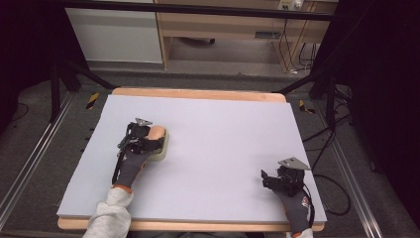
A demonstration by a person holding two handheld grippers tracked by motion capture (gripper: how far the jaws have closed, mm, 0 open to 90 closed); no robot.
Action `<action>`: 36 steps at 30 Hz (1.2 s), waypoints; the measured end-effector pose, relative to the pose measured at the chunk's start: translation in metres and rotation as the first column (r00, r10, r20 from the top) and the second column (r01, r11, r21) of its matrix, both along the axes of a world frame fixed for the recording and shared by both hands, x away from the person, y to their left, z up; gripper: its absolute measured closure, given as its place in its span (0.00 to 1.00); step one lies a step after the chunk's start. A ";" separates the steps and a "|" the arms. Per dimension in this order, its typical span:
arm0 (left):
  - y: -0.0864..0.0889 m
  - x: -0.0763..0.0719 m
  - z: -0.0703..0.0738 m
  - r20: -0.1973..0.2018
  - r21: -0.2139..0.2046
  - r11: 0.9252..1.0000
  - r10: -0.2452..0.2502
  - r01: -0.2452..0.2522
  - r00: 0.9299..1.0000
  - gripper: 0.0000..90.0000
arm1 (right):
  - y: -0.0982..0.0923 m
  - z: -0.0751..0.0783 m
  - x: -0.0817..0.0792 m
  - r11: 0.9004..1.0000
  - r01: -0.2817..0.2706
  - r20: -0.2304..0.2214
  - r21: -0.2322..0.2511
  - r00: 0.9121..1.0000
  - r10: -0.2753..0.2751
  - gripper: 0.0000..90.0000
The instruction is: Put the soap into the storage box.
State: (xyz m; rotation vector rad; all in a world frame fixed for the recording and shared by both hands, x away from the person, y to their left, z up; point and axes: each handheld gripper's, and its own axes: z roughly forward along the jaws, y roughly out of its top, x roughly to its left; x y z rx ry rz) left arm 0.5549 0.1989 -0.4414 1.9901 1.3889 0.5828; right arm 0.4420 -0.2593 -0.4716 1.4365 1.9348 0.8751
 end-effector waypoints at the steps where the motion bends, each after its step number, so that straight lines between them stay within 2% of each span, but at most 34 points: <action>1: 0.000 0.000 0.000 -0.002 0.004 1.000 -0.002 0.002 1.000 0.35 | 0.000 0.000 0.000 1.000 -0.002 0.000 -0.001 1.000 0.002 0.11; 21: -0.002 -0.001 -0.008 -0.029 0.015 1.000 0.015 -0.014 0.999 0.35 | -0.001 0.000 0.000 1.000 -0.004 0.003 -0.005 1.000 0.004 0.11; 29: -0.001 -0.002 -0.008 -0.040 0.004 1.000 0.019 -0.019 0.999 0.34 | 0.000 0.000 -0.001 1.000 -0.002 0.000 -0.004 1.000 0.002 0.11; 33: -0.001 -0.004 -0.006 -0.028 0.006 1.000 0.018 -0.018 0.999 0.32 | 0.000 0.000 -0.001 1.000 -0.002 0.000 -0.004 1.000 0.002 0.11; 36: 0.002 -0.006 -0.002 -0.018 -0.009 1.000 0.013 -0.013 1.000 0.32 | -0.001 0.000 0.000 1.000 -0.003 0.002 -0.006 1.000 0.003 0.11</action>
